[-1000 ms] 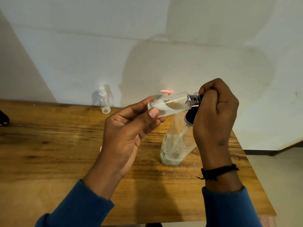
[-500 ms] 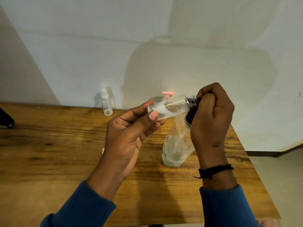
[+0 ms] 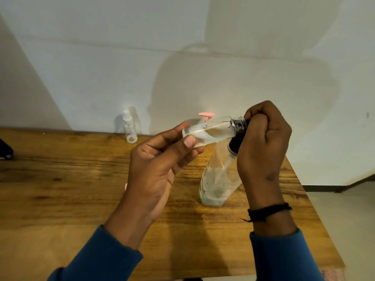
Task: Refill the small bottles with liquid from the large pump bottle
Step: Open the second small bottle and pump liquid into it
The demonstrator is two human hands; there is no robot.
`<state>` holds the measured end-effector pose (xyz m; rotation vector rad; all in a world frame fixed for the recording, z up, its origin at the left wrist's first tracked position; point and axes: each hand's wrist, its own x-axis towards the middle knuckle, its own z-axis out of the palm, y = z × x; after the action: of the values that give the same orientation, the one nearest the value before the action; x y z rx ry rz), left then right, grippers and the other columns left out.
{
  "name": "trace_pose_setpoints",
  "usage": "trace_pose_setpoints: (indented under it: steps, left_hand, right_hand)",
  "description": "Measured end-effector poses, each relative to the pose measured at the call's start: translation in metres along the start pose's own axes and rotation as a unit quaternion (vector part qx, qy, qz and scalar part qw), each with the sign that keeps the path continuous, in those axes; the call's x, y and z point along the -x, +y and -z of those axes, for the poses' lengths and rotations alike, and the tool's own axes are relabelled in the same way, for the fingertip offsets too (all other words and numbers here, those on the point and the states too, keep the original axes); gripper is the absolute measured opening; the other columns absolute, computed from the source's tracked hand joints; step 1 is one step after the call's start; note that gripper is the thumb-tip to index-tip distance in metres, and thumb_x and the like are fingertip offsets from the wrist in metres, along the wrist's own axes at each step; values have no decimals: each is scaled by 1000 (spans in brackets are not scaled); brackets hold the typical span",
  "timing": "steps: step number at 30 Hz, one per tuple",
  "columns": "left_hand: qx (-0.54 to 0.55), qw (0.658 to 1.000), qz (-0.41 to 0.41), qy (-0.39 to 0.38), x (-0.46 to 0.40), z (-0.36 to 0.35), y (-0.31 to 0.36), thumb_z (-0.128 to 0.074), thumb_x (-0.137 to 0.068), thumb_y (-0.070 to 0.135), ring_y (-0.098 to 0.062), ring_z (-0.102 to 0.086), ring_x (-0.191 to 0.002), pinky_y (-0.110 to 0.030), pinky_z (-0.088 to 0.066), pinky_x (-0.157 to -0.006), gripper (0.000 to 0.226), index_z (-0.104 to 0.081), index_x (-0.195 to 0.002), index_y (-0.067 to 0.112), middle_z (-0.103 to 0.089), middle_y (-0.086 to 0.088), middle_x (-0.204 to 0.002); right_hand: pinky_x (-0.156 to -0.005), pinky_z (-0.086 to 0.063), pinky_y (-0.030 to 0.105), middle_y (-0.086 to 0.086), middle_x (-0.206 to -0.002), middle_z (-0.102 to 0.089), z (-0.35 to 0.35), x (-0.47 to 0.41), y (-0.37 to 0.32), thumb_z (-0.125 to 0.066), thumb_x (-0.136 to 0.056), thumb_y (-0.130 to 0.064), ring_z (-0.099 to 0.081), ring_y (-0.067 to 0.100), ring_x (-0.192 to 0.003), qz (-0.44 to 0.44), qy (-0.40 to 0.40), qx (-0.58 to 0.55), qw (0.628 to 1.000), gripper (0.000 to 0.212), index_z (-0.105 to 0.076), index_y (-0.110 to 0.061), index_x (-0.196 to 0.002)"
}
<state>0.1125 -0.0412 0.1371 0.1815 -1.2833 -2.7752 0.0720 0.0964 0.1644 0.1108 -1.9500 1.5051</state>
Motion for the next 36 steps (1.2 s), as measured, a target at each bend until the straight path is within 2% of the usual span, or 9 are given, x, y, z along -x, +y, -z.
trace_pose_setpoints:
  steps: [5, 16, 26, 32, 36]
  left_hand:
    - [5, 1000, 6, 1, 1, -1, 1, -72, -67, 8, -26, -74, -79, -22, -60, -70, 40, -72, -107, 5, -76, -18, -98]
    - [-1, 1000, 3, -7, -1, -4, -1, -72, -67, 10, -26, -74, -81, -23, -60, -71, 39, -72, -106, 7, -76, -15, -98]
    - [0, 1000, 4, -7, 0, -4, -2, -72, -68, 11, -24, -73, -80, -24, -60, -73, 39, -72, -107, 7, -76, -14, -97]
    - [3, 1000, 2, 2, 0, -3, -3, -72, -69, 10, -25, -74, -81, -24, -60, -73, 37, -73, -106, 7, -76, -16, -98]
    - [-3, 1000, 1, -6, 0, -5, -4, -72, -69, 11, -25, -73, -80, -24, -60, -73, 35, -75, -104, 9, -76, -13, -96]
  right_hand:
    - [-42, -27, 9, 5, -57, -40, 0, 0, 0, -34, -91, 10, -40, 3, -46, 0, 4, 6, 1000, 26, -50, 0, -73]
    - [-44, -25, 12, -3, -56, -41, 3, -4, 5, -35, -89, 4, -39, 4, -47, 20, 17, 36, 999, 23, -49, -3, -72]
    - [-46, -27, 18, 2, -59, -43, 4, -3, 6, -35, -89, 4, -40, 5, -51, 29, 16, 45, 998, 22, -50, -2, -73]
    - [-47, -28, 14, -3, -58, -40, 1, 0, 12, -34, -90, 2, -38, 5, -49, 28, 14, 36, 999, 22, -48, -5, -74]
    - [-47, -27, 12, 3, -58, -42, 5, -5, 8, -35, -90, 5, -40, 3, -50, 38, 15, 42, 998, 23, -50, -3, -74]
